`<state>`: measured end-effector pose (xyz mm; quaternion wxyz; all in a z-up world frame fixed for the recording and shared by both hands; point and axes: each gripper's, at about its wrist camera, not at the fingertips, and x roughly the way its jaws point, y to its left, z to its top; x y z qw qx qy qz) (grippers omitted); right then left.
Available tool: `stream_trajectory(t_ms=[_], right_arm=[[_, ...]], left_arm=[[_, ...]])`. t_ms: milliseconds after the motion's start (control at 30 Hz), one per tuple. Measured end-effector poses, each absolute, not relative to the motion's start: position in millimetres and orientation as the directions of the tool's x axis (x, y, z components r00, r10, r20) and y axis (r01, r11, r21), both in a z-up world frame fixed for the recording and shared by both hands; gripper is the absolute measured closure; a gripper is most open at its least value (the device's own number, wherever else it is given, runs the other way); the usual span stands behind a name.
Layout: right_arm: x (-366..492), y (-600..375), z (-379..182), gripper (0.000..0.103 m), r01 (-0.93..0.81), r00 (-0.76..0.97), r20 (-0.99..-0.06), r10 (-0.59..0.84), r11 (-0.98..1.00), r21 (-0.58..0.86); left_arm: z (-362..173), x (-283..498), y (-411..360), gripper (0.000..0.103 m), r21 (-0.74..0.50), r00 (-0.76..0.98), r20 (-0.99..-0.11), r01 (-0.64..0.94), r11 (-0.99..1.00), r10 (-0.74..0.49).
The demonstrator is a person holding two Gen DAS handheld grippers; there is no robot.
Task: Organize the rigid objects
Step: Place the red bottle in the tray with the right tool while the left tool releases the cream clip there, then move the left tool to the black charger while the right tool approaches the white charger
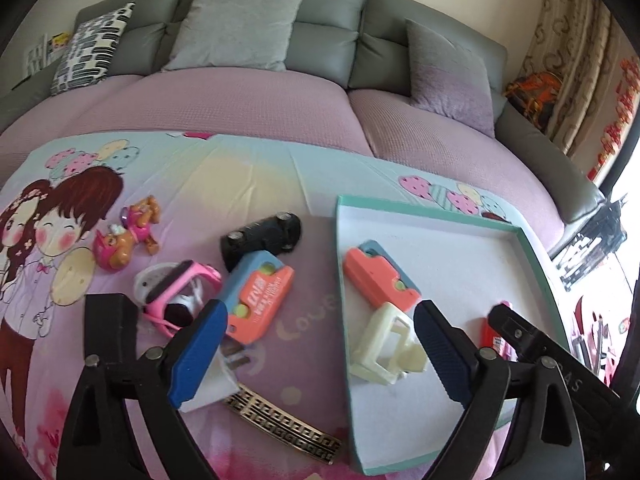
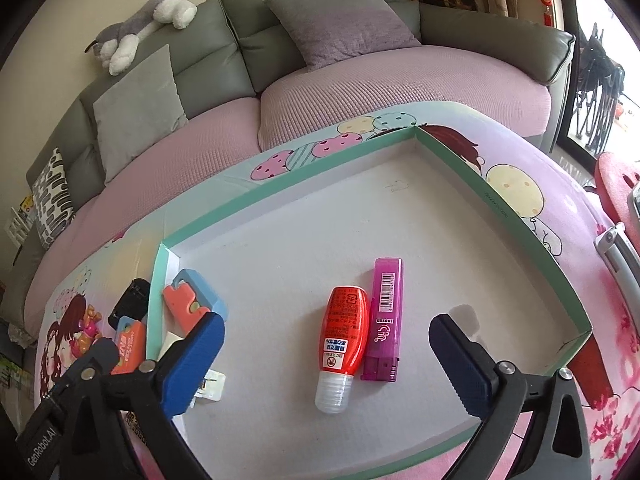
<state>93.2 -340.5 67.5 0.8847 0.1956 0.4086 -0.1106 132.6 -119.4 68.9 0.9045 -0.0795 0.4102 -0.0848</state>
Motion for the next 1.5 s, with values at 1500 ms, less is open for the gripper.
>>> stream_trajectory(t_ms=[1500], right_arm=[[106.0,-124.3,57.6,0.0,-0.254,0.6,-0.76,0.251,0.96,0.117]], left_arm=[[42.6,115.5,66.2,0.0,-0.183,0.541,-0.84,-0.37,0.911,0.051]])
